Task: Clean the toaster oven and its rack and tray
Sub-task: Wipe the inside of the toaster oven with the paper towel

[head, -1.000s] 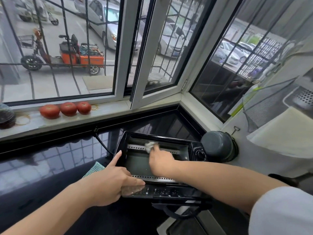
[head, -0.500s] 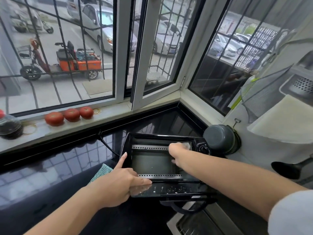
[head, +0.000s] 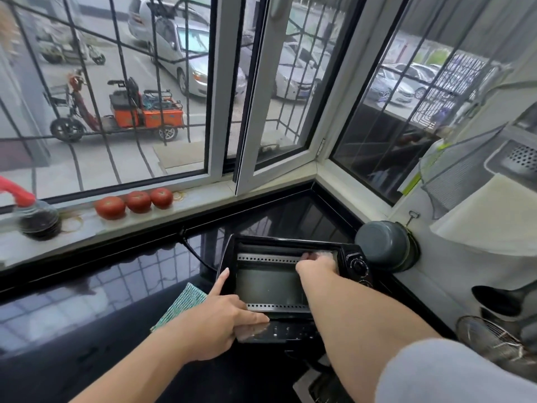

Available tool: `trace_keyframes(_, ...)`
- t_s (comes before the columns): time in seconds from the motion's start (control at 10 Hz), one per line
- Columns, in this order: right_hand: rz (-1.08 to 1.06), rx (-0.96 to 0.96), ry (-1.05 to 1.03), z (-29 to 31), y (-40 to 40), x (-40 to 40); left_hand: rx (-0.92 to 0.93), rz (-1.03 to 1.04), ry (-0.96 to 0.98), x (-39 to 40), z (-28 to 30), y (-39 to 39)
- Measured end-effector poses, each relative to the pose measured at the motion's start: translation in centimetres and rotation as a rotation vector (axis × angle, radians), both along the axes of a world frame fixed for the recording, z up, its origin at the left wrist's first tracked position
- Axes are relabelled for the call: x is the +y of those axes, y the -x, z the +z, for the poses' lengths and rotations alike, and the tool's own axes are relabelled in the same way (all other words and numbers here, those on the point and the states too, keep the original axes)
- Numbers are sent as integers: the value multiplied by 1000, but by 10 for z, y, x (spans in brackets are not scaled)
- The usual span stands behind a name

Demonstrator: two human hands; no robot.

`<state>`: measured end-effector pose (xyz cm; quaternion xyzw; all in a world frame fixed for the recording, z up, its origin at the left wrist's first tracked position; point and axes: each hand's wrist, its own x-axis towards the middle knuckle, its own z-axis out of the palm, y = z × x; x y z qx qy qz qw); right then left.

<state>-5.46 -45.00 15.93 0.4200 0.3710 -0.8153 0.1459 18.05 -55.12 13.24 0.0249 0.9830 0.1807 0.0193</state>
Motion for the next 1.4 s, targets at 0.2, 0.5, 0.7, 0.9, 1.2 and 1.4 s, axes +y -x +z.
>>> trace_keyframes(0.2,214,79,184,-30,1,13,103,-29,41,-1,-21,-3)
trace_keyframes(0.5,1093,209,-95,-31,-71,-73,76,-39,132,0,-27,-4)
trace_keyframes(0.7,526,96,-60,-49,-30,-33,153,-2,85,4,-34,-9)
trace_keyframes(0.9,740,256,-935,-14,-25,9,195,9,27,12,-23,-14)
trace_keyframes(1.2,937,311,-1480,-57,-9,13,163,-11,-8,15,-32,-22)
trace_keyframes(1.4,-101,-36,20,-34,-25,33,117,-17,-6,5,-39,-17)
